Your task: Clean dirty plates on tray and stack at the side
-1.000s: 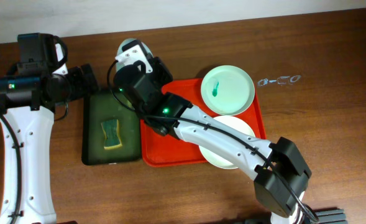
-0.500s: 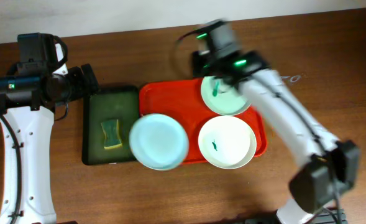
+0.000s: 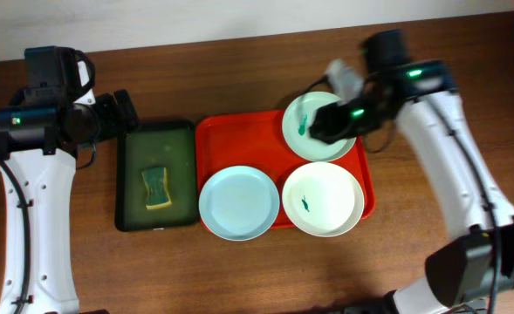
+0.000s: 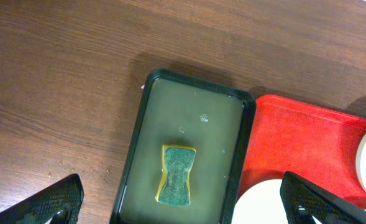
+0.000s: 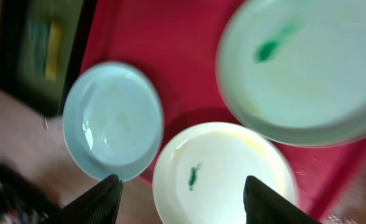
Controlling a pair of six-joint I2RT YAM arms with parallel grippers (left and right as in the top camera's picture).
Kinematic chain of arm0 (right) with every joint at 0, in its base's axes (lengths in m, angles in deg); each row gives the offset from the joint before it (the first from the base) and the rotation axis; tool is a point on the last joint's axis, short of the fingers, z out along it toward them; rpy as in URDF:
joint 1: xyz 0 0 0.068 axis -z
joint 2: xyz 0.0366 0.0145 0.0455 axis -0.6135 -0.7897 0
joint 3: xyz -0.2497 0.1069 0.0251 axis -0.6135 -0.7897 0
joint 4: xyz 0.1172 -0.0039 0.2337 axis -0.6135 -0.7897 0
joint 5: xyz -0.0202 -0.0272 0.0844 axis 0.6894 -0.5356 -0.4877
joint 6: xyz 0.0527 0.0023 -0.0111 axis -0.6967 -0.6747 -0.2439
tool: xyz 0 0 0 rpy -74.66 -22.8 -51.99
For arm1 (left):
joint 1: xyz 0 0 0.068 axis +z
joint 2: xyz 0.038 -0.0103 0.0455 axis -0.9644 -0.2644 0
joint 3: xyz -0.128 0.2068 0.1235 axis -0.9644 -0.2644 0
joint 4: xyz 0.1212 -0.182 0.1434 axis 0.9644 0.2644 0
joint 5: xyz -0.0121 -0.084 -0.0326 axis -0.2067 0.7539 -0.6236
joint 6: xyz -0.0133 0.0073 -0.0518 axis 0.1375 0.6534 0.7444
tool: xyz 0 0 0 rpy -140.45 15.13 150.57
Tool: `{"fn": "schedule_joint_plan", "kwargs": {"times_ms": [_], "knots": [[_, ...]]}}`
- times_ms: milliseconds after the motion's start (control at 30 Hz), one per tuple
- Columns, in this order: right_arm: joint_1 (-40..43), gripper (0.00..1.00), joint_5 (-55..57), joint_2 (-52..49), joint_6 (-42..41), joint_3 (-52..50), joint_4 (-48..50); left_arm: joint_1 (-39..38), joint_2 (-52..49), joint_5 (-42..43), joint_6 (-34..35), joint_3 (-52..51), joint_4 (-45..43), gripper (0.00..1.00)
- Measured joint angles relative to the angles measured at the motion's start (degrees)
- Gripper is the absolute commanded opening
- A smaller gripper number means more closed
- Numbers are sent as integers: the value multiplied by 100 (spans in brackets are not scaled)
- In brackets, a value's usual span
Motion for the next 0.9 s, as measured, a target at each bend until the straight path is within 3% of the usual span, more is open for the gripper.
{"fn": "schedule_joint_plan", "kwargs": {"times_ms": [133, 267, 367, 400, 600, 633, 700, 900], "knots": [[-1364, 62, 675, -568, 179, -579, 868, 0, 0, 0, 0, 0, 2, 99], [-1821, 57, 1054, -1366, 236, -835, 1440, 0, 0, 0, 0, 0, 4, 99], [-1860, 45, 1185, -1867, 247, -835, 1558, 0, 0, 0, 0, 0, 2, 99], [-1860, 32, 1202, -2037, 221, -835, 1591, 0, 0, 0, 0, 0, 2, 99], [-1860, 32, 964, -2260, 190, -837, 1624, 0, 0, 0, 0, 0, 2, 99], [-1860, 26, 931, -2260, 192, -837, 1600, 0, 0, 0, 0, 0, 2, 99], [-1860, 4, 887, -2260, 116, -839, 1587, 0, 0, 0, 0, 0, 2, 99], [-1845, 4, 553, -2260, -2, -826, 1508, 0, 0, 0, 0, 0, 2, 99]]}}
